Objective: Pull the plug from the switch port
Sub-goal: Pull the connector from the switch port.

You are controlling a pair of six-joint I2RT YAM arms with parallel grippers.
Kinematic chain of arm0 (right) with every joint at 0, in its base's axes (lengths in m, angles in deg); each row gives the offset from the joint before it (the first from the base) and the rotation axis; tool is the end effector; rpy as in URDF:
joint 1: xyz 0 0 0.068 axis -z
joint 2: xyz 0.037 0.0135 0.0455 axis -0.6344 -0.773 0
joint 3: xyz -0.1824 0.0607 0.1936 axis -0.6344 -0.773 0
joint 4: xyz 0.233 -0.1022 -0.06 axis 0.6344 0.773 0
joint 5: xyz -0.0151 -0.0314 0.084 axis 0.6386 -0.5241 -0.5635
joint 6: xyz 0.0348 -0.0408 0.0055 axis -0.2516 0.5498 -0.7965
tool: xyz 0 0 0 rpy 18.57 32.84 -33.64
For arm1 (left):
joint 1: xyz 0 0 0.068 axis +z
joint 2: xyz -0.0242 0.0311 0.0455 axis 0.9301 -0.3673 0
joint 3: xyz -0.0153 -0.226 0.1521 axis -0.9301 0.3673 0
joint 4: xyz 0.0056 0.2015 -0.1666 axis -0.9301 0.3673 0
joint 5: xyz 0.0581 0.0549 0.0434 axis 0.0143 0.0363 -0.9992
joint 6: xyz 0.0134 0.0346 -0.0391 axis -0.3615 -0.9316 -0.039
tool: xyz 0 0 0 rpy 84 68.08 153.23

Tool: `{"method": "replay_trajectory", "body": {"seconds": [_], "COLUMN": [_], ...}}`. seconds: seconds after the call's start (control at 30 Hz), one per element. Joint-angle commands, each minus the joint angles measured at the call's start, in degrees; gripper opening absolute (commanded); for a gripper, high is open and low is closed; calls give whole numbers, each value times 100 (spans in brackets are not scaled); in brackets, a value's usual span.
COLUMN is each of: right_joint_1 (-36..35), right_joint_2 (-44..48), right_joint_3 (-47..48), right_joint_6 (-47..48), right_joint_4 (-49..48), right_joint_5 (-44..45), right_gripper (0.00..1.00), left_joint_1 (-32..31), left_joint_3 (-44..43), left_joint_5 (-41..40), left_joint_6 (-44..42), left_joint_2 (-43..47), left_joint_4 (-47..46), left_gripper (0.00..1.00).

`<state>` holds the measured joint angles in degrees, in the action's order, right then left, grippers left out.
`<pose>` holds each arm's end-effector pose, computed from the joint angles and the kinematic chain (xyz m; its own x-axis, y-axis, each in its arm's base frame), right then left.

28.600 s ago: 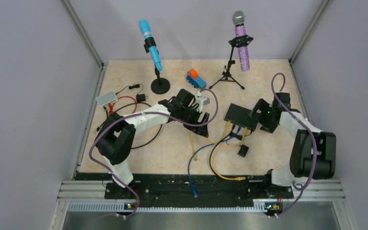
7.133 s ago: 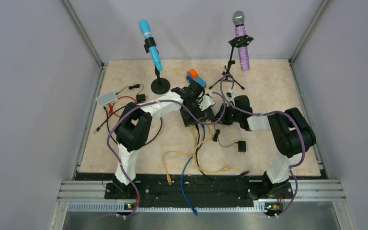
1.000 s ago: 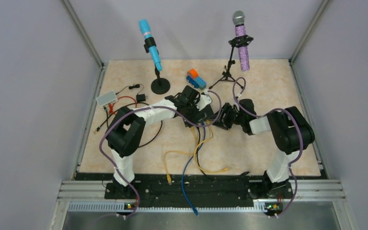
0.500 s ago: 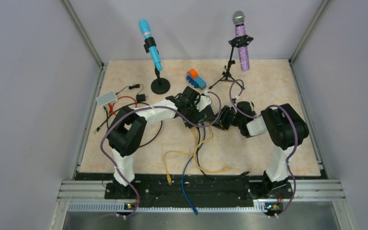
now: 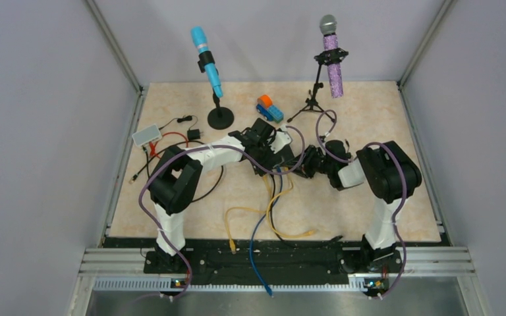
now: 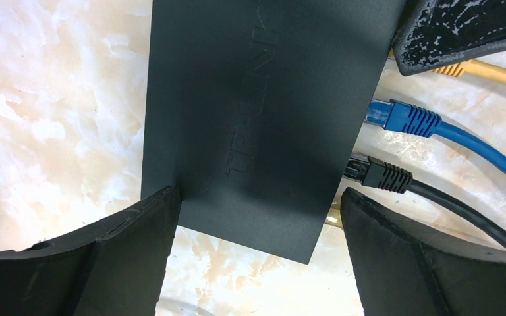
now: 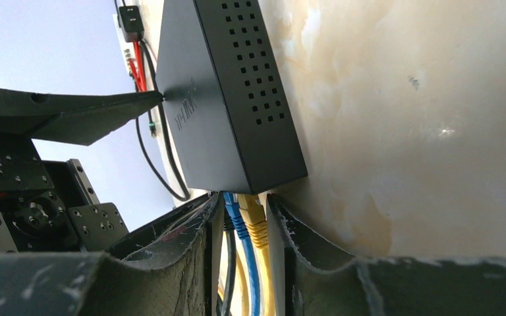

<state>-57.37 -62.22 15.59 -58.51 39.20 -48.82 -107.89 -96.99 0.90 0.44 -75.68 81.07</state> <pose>0.3002 0.1182 0.0912 -0.8493 0.5094 -0.1383 0.1101 0.4273 0.8974 0.3165 -0.2606 0.1814 -0.3736 0.7794 -0.5029 0.8328 0.5206 0.1882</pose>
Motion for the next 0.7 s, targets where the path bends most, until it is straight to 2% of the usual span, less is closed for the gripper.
{"method": "replay_trajectory", "body": {"seconds": [0.0,0.3,0.53,0.67], "right_joint_1": [-89,-95,-123,-152], "right_joint_2": [-222,-423,-481,-476], "right_joint_3": [-192,-398,-401,-365], "right_joint_6": [-150,-469,-497,-496], "right_joint_4": [-245,-799,-918,-867], "right_joint_5": [407,463,458,472], "right_gripper": [30,30,21,29], "left_joint_1": [-20,-31,-29,-37], "left_joint_3": [-133,-154,-184,-202], "left_joint_5": [211,201,166,169], "left_joint_6": [-4,-19,-29,-33], "left_joint_2": [-68,-94,-104,-113], "left_joint_4": [218,270,297,329], "left_gripper": [95,94,94,94]}}
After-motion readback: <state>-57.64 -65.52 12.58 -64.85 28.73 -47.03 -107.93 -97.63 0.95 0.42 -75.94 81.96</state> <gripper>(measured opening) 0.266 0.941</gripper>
